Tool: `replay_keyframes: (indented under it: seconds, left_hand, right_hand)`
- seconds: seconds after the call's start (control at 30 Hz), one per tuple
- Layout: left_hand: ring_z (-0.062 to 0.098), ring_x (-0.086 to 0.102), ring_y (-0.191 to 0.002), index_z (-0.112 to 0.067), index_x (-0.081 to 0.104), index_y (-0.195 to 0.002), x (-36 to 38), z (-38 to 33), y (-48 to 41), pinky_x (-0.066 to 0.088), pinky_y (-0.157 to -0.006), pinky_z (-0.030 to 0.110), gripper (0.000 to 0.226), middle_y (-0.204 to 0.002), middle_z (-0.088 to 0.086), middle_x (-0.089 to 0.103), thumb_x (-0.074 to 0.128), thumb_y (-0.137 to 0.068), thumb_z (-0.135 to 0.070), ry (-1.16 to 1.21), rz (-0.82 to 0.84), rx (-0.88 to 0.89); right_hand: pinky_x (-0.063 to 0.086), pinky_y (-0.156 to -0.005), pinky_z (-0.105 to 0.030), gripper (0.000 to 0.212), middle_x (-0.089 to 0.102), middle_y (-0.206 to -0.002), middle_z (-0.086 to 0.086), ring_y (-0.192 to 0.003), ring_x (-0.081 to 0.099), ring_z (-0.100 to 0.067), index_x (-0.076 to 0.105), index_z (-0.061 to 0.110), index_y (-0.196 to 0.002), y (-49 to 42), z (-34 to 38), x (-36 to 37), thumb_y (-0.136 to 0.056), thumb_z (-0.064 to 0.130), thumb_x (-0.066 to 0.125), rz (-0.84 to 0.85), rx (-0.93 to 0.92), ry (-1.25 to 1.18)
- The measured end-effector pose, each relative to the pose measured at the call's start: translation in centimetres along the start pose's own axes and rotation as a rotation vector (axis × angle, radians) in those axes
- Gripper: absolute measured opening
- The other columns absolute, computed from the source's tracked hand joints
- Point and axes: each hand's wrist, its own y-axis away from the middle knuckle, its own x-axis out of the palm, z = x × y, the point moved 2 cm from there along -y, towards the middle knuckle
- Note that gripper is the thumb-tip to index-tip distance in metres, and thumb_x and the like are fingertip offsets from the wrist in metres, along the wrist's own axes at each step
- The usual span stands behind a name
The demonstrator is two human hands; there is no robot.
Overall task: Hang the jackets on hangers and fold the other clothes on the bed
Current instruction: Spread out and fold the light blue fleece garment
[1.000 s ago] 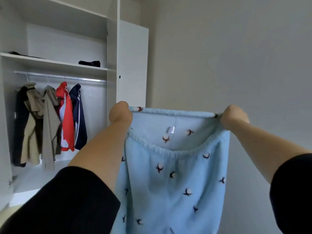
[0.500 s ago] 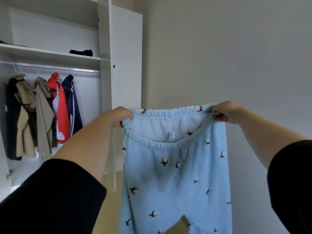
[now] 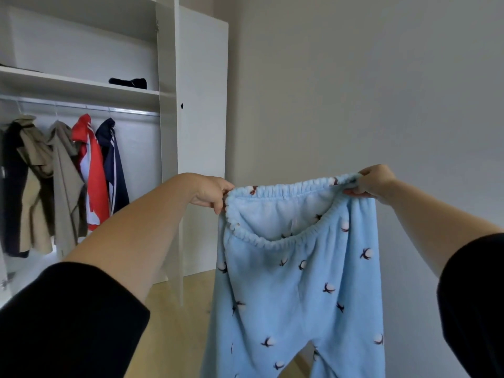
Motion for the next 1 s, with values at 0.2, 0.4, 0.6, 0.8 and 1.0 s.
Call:
replay_keyframes:
  seconds: [0.2, 0.4, 0.6, 0.8, 1.0]
  left_hand:
    - [0.016, 0.050, -0.073, -0.005, 0.062, -0.084, 0.3, -0.4, -1.5, 0.041, -0.065, 0.023, 0.023, -0.079, 0.005, 0.055, 0.081, -0.075, -0.015, -0.413, -0.288, 0.047]
    - [0.024, 0.057, -0.079, -0.010, 0.059, -0.076, -2.2, -5.5, -1.0, 0.038, -0.065, 0.026, 0.022, -0.083, 0.009, 0.059, 0.071, -0.081, -0.029, -0.071, -1.068, 0.245]
    - [0.030, 0.060, -0.103, -0.002, 0.054, -0.111, -0.5, -8.2, -2.5, 0.047, -0.077, 0.030, 0.034, -0.113, 0.015, 0.058, 0.056, -0.087, -0.026, -0.286, -0.731, -0.125]
    - [0.029, 0.060, -0.084, -0.007, 0.048, -0.082, 1.7, -8.9, -1.4, 0.050, -0.080, 0.036, 0.010, -0.088, 0.011, 0.058, 0.051, -0.088, -0.015, 0.162, -0.598, -0.124]
    - [0.032, 0.063, -0.105, -0.007, 0.054, -0.092, 6.0, -12.3, -2.0, 0.050, -0.090, 0.038, 0.008, -0.116, 0.020, 0.062, 0.052, -0.092, -0.015, 0.397, -0.541, 0.072]
  right_hand:
    - [0.052, -0.051, -0.031, 0.018, 0.059, -0.064, -0.012, -0.050, 0.056, -0.021, 0.060, 0.001, -0.079, 0.1, -0.2, -0.5, -0.085, 0.014, 0.071, -0.008, -0.080, 0.514]
    - [0.038, -0.064, -0.032, 0.016, 0.056, -0.078, -0.010, -0.076, 0.055, -0.030, 0.055, 0.008, -0.080, -0.5, 4.2, -1.9, -0.084, 0.021, 0.064, -0.393, -0.380, 0.469]
    - [0.041, -0.097, -0.035, 0.052, 0.050, -0.134, -0.023, -0.121, 0.051, -0.034, 0.051, -0.003, -0.127, -0.5, 5.1, 0.8, -0.099, 0.040, 0.041, -0.124, -0.142, 0.329]
    - [0.053, -0.072, -0.036, 0.015, 0.062, -0.101, -0.013, -0.085, 0.061, -0.027, 0.061, 0.017, -0.076, 1.0, 4.0, 2.3, -0.090, 0.015, 0.057, -0.043, -0.028, -0.123]
    - [0.053, -0.057, -0.031, 0.015, 0.062, -0.087, -0.010, -0.077, 0.063, -0.023, 0.059, 0.008, -0.079, 4.0, 3.8, 4.0, -0.086, 0.019, 0.067, -0.078, -0.103, -0.317]
